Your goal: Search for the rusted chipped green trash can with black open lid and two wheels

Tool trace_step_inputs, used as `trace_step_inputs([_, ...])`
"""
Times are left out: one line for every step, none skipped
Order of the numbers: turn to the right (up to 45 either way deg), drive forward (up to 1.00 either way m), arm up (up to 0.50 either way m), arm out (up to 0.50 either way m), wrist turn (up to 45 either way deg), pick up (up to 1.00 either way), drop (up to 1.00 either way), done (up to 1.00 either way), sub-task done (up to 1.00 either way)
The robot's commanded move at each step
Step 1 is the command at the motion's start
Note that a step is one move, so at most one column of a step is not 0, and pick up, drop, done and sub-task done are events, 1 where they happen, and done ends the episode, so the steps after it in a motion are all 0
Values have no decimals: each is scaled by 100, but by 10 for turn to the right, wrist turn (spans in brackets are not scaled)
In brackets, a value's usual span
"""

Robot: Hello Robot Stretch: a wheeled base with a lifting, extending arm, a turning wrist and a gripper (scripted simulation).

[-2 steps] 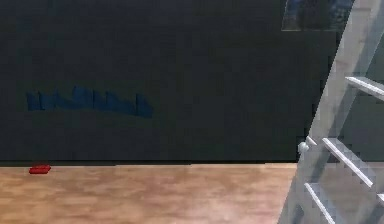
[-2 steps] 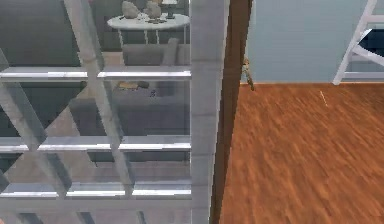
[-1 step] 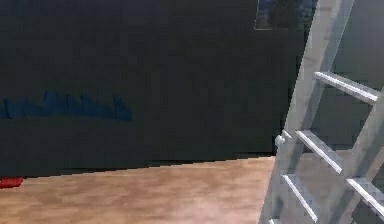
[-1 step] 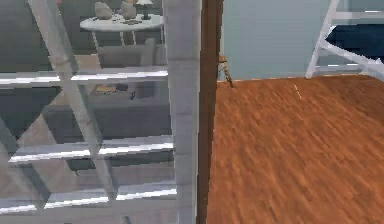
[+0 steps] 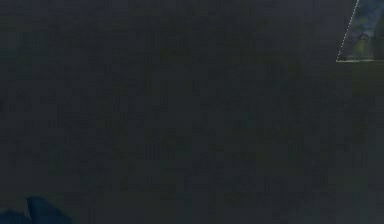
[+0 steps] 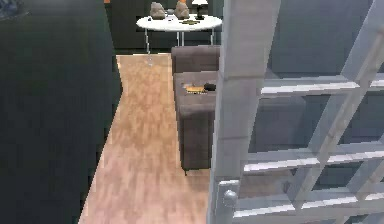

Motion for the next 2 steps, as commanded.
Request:
trace_step_inputs([150,0,0,0,0,0,0,0,0])
trace_step_inputs([0,40,0,0,0,0,0,0,0])
